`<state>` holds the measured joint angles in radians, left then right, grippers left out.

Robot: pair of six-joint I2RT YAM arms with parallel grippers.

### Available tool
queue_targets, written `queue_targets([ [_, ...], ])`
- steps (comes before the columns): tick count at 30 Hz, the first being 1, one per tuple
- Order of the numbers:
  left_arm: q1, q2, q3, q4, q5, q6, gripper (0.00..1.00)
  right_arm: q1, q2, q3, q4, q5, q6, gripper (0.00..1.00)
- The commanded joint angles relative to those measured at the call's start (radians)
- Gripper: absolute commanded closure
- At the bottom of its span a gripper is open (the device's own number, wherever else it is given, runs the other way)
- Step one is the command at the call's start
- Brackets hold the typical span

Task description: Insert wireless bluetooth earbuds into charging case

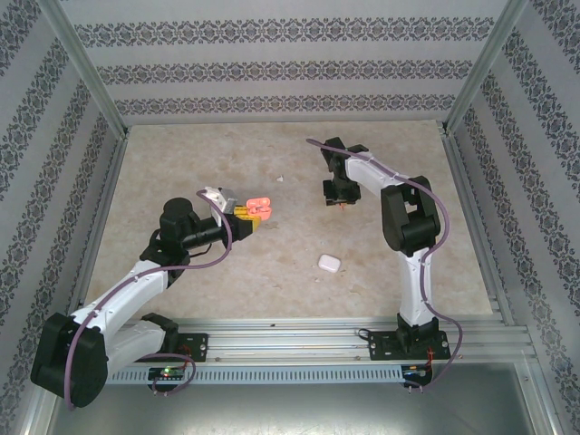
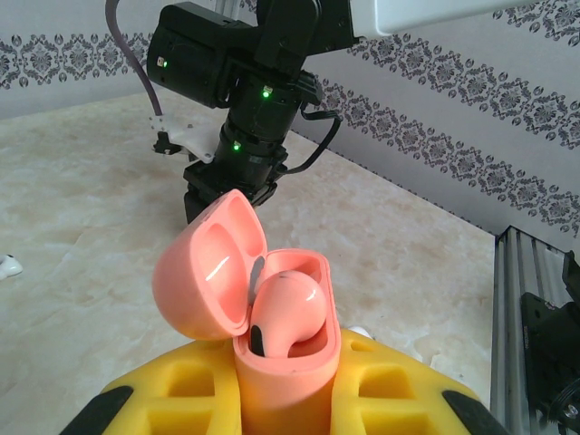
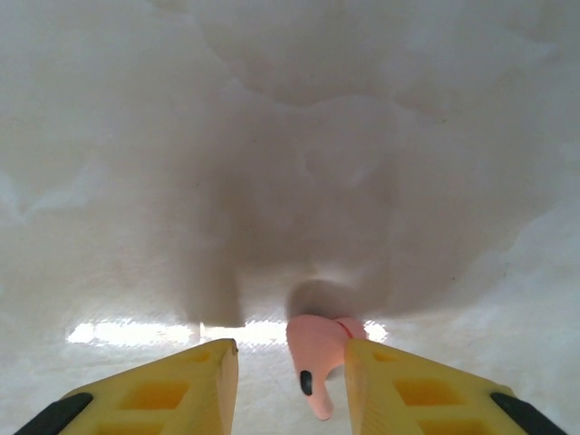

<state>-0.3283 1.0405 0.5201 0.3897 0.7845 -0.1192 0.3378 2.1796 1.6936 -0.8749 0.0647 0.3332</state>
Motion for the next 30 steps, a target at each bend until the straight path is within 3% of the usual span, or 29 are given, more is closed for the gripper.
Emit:
queue_targets([
  [1,-0.005,-0.022,-0.004,0.018,0.013,0.018,1.0,0.0,0.027,0.017,-0.04,0.043,-0.016,0.65],
  [17,-0.005,-0.021,0.0,0.024,0.015,0.012,1.0,-0.015,-0.071,-0.045,0.004,0.019,0.004,0.84],
  [23,-0.005,-0.022,0.004,0.031,0.016,0.01,1.0,-0.038,-0.168,-0.124,0.09,-0.12,0.054,0.88],
  [30,-0.006,-0.028,0.008,0.037,0.022,0.006,1.0,-0.036,-0.292,-0.252,0.255,-0.364,0.133,0.9],
])
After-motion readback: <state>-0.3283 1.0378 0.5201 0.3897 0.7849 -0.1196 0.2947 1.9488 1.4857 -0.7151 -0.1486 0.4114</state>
